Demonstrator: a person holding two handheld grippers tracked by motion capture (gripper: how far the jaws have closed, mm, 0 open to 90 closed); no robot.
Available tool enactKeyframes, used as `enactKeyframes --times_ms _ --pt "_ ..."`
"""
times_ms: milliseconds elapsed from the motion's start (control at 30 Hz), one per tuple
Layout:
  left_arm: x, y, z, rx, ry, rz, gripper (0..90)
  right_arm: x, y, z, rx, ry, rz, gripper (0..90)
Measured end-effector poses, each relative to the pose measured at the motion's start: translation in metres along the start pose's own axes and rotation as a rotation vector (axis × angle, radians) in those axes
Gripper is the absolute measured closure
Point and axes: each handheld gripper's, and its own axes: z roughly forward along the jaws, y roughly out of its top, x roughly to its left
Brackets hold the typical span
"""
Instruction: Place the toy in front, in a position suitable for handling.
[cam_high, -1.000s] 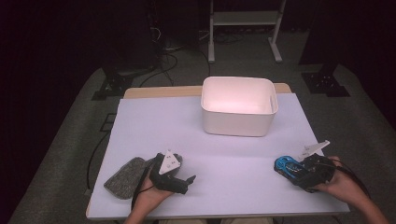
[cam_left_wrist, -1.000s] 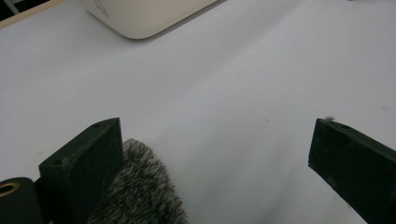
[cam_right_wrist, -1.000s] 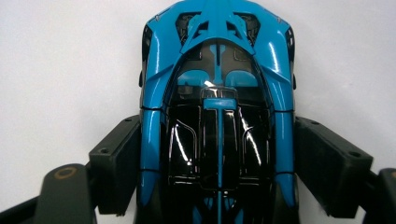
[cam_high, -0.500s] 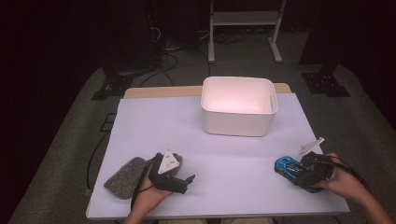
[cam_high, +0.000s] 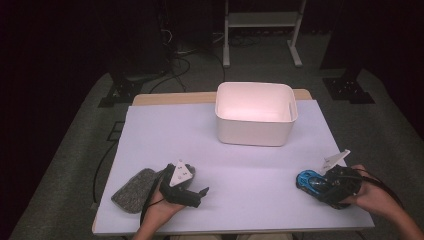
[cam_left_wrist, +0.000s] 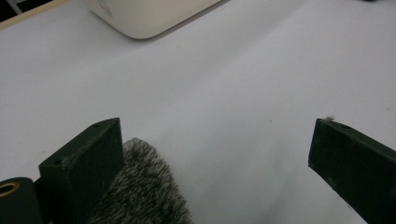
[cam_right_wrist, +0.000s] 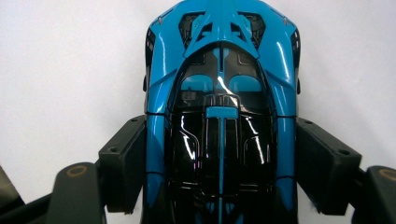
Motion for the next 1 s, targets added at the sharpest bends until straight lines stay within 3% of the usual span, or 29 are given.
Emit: enactKeyframes --times_ms 200,433,533,567,1000 --pt "0.001 0.000 0.000 -0.001 0.001 0.001 2.8 0.004 0.006 -0.006 -0.015 0.010 -0.024 25.3" --pt "0.001 -0.001 0.000 0.005 0.000 0.001 2.8 0.016 0.026 -0.027 -0.048 0.025 -0.083 25.2" --pt "0.002 -0.001 -0.001 0.008 0.002 0.000 2.8 0.023 0.039 -0.038 -0.063 0.029 -0.126 25.2" --pt "0.002 -0.001 -0.001 0.008 0.002 -0.002 2.8 0.028 0.049 -0.044 -0.061 0.027 -0.165 25.3" --pt "0.008 -0.003 -0.003 0.009 0.012 -0.010 2.8 0.064 0.116 -0.074 -0.098 0.059 -0.347 25.2"
